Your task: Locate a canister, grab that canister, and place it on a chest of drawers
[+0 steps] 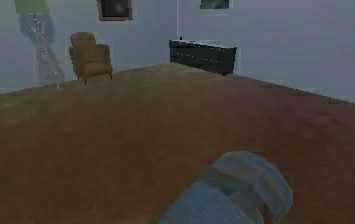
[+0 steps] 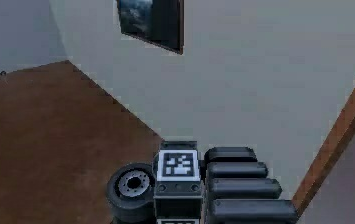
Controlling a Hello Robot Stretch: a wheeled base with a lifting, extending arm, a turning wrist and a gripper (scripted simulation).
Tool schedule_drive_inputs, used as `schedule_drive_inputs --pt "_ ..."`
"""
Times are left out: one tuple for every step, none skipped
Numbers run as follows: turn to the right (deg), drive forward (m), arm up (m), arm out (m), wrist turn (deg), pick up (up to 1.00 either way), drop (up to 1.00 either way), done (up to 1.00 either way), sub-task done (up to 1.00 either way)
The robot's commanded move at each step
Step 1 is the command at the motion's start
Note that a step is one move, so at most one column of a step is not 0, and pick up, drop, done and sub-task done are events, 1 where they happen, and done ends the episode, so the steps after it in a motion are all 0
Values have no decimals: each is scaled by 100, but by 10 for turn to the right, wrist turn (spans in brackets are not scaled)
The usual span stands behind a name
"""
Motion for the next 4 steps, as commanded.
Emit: schedule_drive_inputs --pt "0 100 0 0 0 0 0 0 0" --pt "0 100 0 0 0 0 0 0 0" --pt "0 100 0 0 0 0 0 0 0" --pt "0 100 0 0 0 0 0 0 0"
